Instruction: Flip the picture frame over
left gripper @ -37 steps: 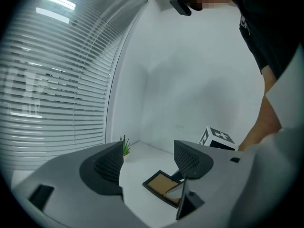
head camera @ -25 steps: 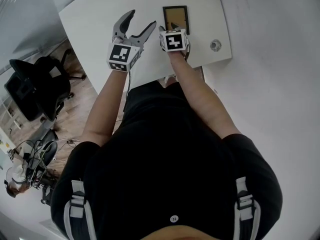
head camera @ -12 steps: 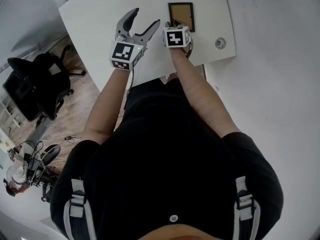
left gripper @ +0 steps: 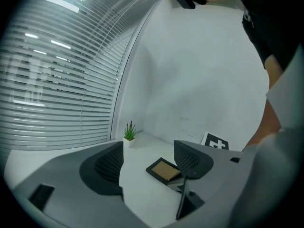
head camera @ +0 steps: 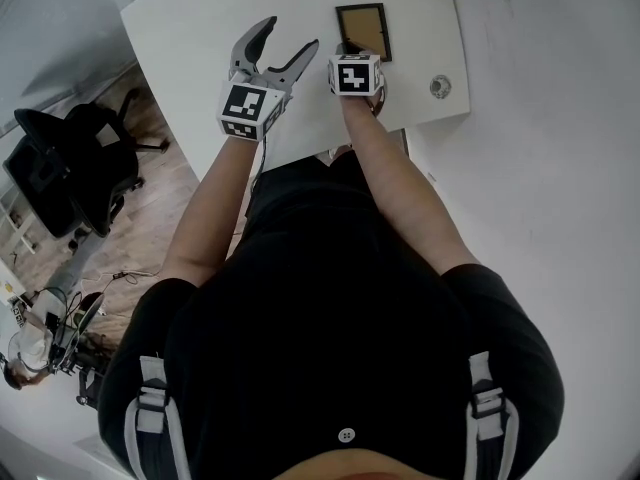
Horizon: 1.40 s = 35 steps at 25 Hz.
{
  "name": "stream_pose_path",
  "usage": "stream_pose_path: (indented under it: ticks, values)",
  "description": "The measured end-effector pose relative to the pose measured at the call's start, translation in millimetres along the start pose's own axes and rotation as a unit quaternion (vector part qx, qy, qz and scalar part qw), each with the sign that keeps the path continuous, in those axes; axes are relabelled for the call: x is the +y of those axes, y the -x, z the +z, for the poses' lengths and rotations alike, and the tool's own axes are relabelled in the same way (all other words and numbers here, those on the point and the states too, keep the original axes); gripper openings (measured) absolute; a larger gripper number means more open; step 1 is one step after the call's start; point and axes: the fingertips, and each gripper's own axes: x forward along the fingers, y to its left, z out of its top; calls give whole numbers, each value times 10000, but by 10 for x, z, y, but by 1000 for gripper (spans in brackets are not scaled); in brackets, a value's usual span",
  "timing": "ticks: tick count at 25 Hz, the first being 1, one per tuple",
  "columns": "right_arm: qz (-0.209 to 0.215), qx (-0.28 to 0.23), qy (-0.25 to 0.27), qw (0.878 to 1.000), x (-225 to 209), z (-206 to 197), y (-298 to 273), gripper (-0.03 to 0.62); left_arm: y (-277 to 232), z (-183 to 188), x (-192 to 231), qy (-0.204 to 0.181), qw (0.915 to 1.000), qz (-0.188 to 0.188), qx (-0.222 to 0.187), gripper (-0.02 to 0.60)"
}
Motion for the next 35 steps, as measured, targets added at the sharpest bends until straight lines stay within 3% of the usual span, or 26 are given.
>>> stream_pose_path:
  ticks: [8, 13, 20, 27, 35]
  values:
    - [439, -68, -347, 9984, 52, 123, 220, 49, 101, 161, -29, -49, 9999, 72, -127, 336]
    - [755, -269, -239, 9965, -1, 215, 352, 49, 74, 265, -173, -145, 9995, 213, -155, 336]
    - [1542, -608, -429, 9852, -22, 364, 585, 49, 129, 345, -340, -165, 9981, 537, -245, 334]
    - [2567, -870, -1178, 9553, -40, 471, 762, 51, 167, 287, -474, -120, 9971, 734, -130, 331]
    - [3646, -1028, -1959, 9045, -59, 635, 913, 51, 105, 336, -554, -137, 9962, 789, -329, 330]
